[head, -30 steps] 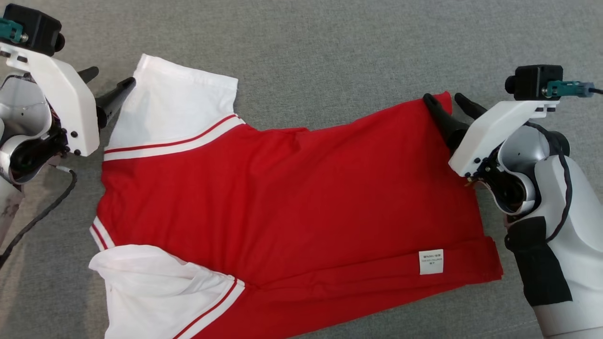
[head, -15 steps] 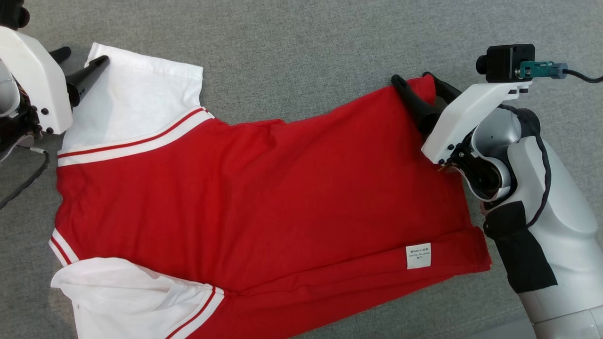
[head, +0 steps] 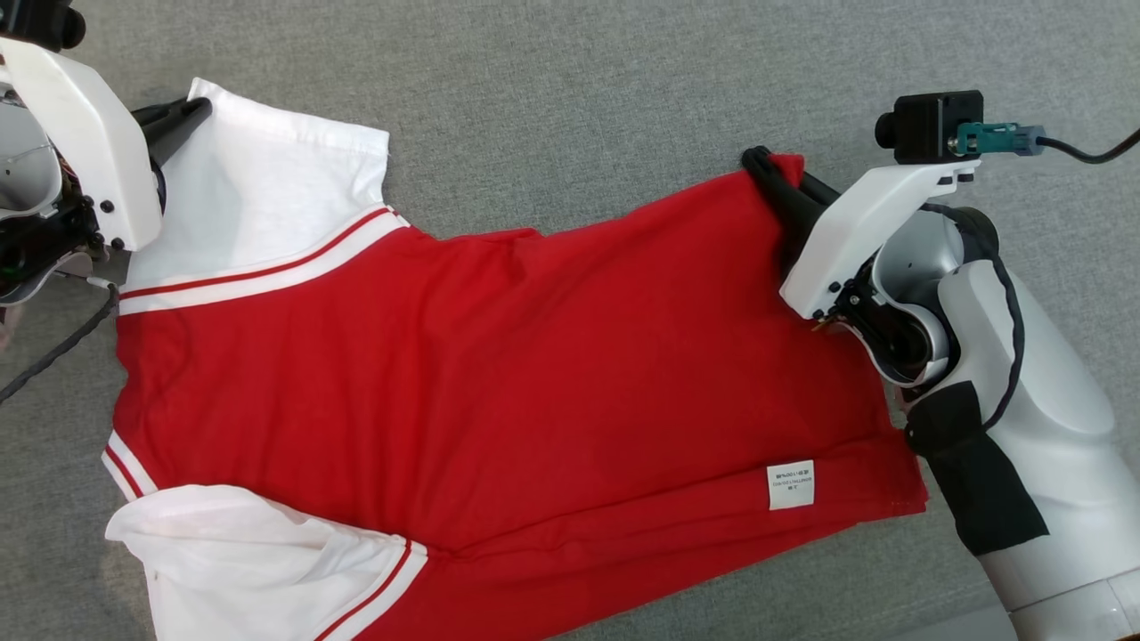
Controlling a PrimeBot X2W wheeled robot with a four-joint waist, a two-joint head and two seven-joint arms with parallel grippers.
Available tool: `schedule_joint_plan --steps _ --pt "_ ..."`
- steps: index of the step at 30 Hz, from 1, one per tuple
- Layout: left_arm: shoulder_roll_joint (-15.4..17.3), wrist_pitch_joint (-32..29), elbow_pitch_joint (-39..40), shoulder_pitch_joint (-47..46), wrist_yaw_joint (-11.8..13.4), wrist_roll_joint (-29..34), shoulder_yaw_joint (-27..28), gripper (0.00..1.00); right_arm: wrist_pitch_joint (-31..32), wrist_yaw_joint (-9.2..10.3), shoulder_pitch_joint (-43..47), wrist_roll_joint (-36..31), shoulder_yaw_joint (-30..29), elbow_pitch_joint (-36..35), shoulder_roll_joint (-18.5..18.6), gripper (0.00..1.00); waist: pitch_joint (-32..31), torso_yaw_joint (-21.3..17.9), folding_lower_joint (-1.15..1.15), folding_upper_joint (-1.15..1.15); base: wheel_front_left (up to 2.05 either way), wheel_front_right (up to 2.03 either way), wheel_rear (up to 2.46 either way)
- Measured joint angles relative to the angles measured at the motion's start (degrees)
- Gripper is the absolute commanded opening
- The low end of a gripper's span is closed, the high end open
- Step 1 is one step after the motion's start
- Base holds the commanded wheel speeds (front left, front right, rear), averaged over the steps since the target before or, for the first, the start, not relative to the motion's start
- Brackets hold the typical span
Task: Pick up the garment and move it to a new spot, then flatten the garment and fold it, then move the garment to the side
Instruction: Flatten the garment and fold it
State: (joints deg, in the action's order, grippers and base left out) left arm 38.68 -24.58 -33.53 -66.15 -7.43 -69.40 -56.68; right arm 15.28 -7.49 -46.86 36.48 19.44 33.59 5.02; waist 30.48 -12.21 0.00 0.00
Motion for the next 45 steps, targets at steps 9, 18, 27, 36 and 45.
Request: schedule_joint_plan --steps 9,18,27,36,45 --pt "1.4 2.8 1.5 -0.4 0.0 -4.5 -3.1 0.0 -4.2 0.0 0.1 1.5 1.3 1.6 1.9 0.0 -3.2 0.9 0.0 0.0 0.0 0.0 0.0" --pt "2.7 0.3 7.4 1.9 0.0 -9.3 -7.6 0.0 -7.4 0.0 2.9 3.4 2.5 2.6 4.8 0.0 -8.8 2.7 0.0 0.0 0.0 0.0 0.0" --pt "8.7 -8.2 18.5 6.0 0.0 -17.3 -11.2 0.0 -8.6 0.0 7.5 7.1 4.4 4.4 9.1 0.0 -16.0 5.6 0.0 0.0 0.0 0.0 0.0" --pt "11.8 -15.7 26.4 9.7 0.0 -22.7 -13.1 0.0 -7.6 0.0 9.0 11.3 8.7 4.9 13.2 0.0 -20.3 9.8 0.0 0.0 0.0 0.0 0.0" --pt "13.2 -19.5 29.4 11.7 0.0 -26.0 -13.5 0.0 -7.3 0.0 8.8 14.8 11.3 5.7 16.6 0.0 -21.5 12.0 0.0 0.0 0.0 0.0 0.0"
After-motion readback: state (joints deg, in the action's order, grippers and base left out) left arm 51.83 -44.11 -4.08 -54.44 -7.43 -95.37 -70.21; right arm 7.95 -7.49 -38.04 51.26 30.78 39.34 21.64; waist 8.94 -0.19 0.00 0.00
